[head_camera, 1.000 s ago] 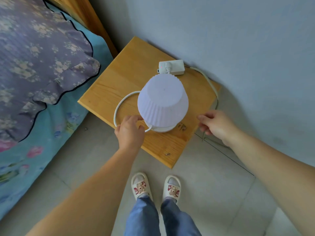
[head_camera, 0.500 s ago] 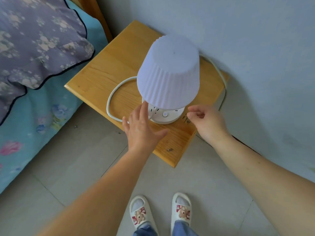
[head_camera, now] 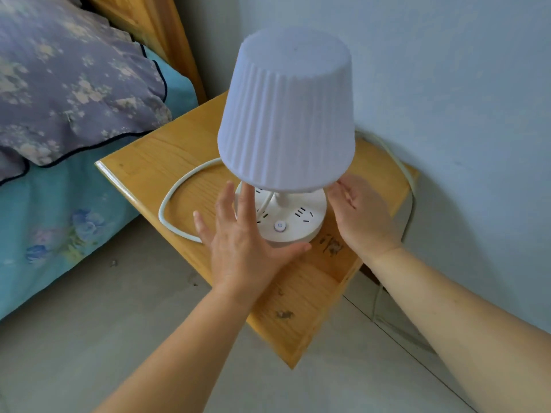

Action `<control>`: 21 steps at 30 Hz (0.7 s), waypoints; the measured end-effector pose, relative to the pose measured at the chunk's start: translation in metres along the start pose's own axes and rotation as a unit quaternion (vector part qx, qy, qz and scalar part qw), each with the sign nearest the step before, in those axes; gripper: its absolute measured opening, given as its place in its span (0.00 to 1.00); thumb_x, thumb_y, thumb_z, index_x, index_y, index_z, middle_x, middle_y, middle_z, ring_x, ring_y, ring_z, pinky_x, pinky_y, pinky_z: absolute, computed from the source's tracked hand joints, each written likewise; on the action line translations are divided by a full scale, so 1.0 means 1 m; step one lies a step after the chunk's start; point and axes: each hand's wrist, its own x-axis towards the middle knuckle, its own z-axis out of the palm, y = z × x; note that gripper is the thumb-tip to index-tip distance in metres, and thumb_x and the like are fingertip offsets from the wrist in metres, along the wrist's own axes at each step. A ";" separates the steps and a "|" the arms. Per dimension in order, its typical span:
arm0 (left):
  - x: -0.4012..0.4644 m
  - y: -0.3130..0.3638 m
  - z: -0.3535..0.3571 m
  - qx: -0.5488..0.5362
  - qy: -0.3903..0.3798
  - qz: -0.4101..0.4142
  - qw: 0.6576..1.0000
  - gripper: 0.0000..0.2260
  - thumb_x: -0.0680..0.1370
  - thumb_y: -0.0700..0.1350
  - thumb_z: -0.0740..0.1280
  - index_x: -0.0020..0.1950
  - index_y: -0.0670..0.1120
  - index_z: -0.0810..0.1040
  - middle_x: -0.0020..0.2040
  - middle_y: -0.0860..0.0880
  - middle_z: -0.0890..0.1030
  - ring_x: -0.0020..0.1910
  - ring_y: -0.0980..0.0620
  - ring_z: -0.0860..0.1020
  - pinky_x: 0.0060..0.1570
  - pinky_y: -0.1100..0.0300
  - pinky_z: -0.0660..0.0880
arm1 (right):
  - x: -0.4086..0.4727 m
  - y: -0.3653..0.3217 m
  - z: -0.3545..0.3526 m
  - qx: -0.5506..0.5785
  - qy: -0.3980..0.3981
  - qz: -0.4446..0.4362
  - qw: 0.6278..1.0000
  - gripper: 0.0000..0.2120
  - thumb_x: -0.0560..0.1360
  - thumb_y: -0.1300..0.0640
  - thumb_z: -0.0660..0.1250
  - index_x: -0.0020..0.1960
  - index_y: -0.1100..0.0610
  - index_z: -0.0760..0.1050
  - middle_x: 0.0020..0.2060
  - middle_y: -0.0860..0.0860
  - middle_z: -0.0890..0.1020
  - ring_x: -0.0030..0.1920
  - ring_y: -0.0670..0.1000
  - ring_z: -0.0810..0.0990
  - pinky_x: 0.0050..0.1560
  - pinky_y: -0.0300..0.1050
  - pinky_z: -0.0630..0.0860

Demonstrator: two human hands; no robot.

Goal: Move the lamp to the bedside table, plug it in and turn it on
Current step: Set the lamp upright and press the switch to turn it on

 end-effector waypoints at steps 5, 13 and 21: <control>0.004 -0.005 0.012 -0.022 0.054 0.030 0.998 0.54 0.53 0.70 0.68 0.72 0.59 0.45 0.74 0.46 0.55 0.71 0.57 0.53 0.69 0.40 0.38 | 0.019 0.010 0.009 -0.001 -0.003 -0.079 0.997 0.10 0.79 0.53 0.53 0.44 0.47 0.72 0.42 0.46 0.76 0.46 0.49 0.73 0.39 0.38 0.61; 0.001 -0.005 0.020 0.028 0.070 -0.018 0.997 0.55 0.49 0.76 0.62 0.71 0.61 0.43 0.73 0.48 0.59 0.72 0.49 0.58 0.69 0.39 0.38 | 0.029 0.027 0.025 0.027 -0.015 -0.085 0.996 0.15 0.78 0.50 0.54 0.56 0.53 0.76 0.50 0.49 0.78 0.49 0.47 0.72 0.47 0.41 0.63; 0.004 -0.004 0.022 0.041 0.065 -0.033 0.996 0.56 0.48 0.80 0.56 0.71 0.60 0.43 0.68 0.48 0.67 0.69 0.48 0.63 0.69 0.38 0.42 | 0.036 0.027 0.036 0.069 0.028 -0.019 0.997 0.13 0.73 0.43 0.57 0.50 0.47 0.75 0.47 0.43 0.78 0.47 0.47 0.75 0.41 0.43 0.70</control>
